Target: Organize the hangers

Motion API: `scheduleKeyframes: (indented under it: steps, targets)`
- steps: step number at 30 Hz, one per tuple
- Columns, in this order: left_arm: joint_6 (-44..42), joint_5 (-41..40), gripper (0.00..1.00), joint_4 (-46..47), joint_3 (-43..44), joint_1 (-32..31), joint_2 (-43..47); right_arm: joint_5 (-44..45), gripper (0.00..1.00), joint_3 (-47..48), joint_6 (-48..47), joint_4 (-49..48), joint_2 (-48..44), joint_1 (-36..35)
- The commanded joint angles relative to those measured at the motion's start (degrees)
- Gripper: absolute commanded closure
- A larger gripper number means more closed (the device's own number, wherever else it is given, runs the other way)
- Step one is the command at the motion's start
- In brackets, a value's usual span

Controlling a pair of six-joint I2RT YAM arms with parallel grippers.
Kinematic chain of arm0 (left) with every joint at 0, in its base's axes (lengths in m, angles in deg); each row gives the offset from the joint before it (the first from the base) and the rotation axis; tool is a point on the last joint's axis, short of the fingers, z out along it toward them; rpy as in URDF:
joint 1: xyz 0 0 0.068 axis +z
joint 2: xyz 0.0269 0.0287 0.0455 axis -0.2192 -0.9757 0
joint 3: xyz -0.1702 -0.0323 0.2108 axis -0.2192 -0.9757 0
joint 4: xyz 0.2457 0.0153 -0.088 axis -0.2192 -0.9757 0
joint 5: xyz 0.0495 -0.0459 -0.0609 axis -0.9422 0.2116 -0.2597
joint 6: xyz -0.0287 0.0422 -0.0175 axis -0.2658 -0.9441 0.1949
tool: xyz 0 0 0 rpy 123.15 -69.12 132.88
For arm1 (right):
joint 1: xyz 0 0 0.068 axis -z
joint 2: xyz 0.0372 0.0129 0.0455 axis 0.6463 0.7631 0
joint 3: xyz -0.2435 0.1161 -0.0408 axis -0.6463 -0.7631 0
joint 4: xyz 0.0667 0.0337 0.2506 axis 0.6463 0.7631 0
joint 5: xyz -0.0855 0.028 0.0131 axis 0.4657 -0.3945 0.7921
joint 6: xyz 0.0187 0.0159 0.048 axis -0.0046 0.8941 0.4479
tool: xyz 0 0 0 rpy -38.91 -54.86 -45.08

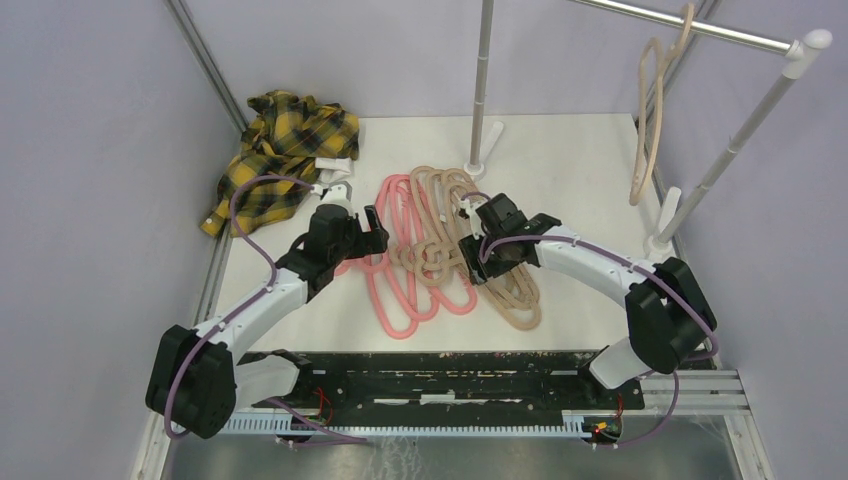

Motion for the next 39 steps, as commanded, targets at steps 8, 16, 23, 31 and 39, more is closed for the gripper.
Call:
scheduleKeyframes:
  steps: [8,16,23,31,39]
  targets:
    - [1.45,0.3,0.01,3.16,0.08,-0.01,-1.41,5.03,0.39,-2.03,2.35,-5.31,4.77,-4.46]
    - [1.26,-0.24,0.01,3.11,-0.57,-0.07,-0.38,12.24,0.55,-3.16,4.7,-7.0,7.84,-4.64]
    - [1.34,-0.16,0.01,2.79,0.06,-0.03,-0.59,11.73,0.85,-3.29,6.3,-6.03,2.32,-5.02]
    - [1.41,-0.92,0.01,1.98,0.23,-0.02,0.72,5.64,0.94,-0.53,10.45,-0.83,-10.96,-5.26]
    - [1.67,-1.04,0.01,1.71,-0.12,-0.01,2.11,-1.17,0.93,3.52,14.4,-0.81,-13.89,-5.31]
